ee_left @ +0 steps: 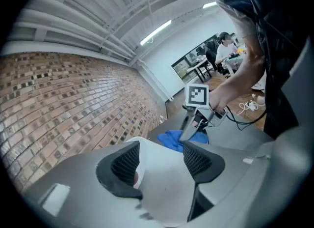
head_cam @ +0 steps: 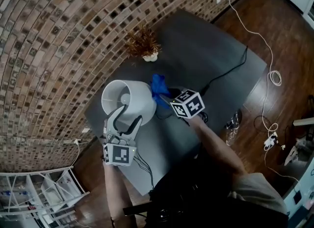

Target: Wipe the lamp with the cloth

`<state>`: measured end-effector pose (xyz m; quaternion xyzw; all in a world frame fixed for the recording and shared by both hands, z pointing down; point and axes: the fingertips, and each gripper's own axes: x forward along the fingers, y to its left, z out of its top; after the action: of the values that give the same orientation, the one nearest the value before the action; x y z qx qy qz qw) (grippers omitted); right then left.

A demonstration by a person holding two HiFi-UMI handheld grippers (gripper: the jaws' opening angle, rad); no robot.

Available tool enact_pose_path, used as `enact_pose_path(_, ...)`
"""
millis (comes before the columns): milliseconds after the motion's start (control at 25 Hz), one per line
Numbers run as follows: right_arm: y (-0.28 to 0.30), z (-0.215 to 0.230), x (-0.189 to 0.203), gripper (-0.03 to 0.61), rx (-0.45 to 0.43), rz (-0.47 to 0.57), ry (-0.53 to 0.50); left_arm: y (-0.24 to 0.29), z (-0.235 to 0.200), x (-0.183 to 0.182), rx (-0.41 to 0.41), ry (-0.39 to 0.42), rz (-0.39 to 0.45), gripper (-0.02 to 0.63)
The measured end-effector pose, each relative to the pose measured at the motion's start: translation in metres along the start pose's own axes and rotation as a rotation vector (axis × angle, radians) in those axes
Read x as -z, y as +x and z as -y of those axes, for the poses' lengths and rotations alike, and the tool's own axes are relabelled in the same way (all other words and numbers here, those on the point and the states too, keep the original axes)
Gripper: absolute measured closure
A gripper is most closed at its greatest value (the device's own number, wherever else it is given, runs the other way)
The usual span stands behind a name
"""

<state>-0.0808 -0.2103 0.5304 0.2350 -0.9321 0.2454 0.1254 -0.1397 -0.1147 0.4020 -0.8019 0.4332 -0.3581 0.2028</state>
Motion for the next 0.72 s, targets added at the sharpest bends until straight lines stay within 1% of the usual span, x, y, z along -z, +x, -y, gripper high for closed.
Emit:
enact_pose_path(80,-0.011,0.002,0.008,0.466,0.024,0.003,0.001,-0.003,-0.003,-0.01,0.031,-0.064,0.061,0.33)
enact_pose_path(120,-0.018,-0.003,0.003,0.466,0.021,0.023,-0.019,-0.008,-0.008,-0.017,0.04,-0.117,0.108,0.33)
enact_pose_path(160,-0.025,-0.012,-0.006,0.466,0.017,0.05,-0.059,-0.016,-0.017,-0.022,0.03,-0.187,0.151,0.33)
enact_pose_path(200,-0.034,-0.024,-0.019,0.466,0.011,0.082,-0.118,-0.027,-0.029,-0.023,0.001,-0.26,0.177,0.33)
enact_pose_path(240,-0.043,-0.039,-0.035,0.466,0.003,0.121,-0.192,-0.039,-0.042,-0.018,-0.035,-0.309,0.18,0.33)
enact_pose_path(280,-0.053,-0.057,-0.052,0.466,-0.008,0.169,-0.276,-0.048,-0.052,-0.009,-0.061,-0.328,0.17,0.33)
enact_pose_path(320,-0.063,-0.079,-0.071,0.466,-0.019,0.222,-0.369,-0.053,-0.059,0.001,-0.069,-0.334,0.163,0.33)
enact_pose_path(360,-0.071,-0.101,-0.088,0.466,-0.021,0.272,-0.475,-0.053,-0.063,0.008,-0.058,-0.352,0.179,0.33)
enact_pose_path(400,-0.077,-0.122,-0.1,0.466,-0.008,0.308,-0.599,-0.051,-0.066,0.012,-0.035,-0.388,0.219,0.33)
enact_pose_path(440,-0.077,-0.139,-0.105,0.466,0.023,0.327,-0.737,-0.047,-0.067,0.012,-0.005,-0.434,0.265,0.33)
enact_pose_path(480,-0.073,-0.151,-0.103,0.466,0.064,0.329,-0.874,-0.043,-0.067,0.011,0.027,-0.471,0.298,0.346)
enact_pose_path(520,-0.064,-0.159,-0.094,0.466,0.104,0.313,-1.0,-0.039,-0.066,0.01,0.055,-0.489,0.313,0.371)
enact_pose_path(600,-0.042,-0.163,-0.06,0.466,0.163,0.235,-1.21,-0.032,-0.062,0.011,0.09,-0.477,0.304,0.387)
enact_pose_path(640,-0.032,-0.162,-0.04,0.466,0.184,0.187,-1.295,-0.03,-0.061,0.012,0.097,-0.464,0.294,0.406)
enact_pose_path(680,-0.024,-0.16,-0.02,0.466,0.2,0.138,-1.367,-0.029,-0.061,0.013,0.1,-0.455,0.289,0.444)
enact_pose_path(720,-0.017,-0.157,0.0,0.466,0.21,0.089,-1.425,-0.028,-0.062,0.014,0.099,-0.453,0.29,0.46)
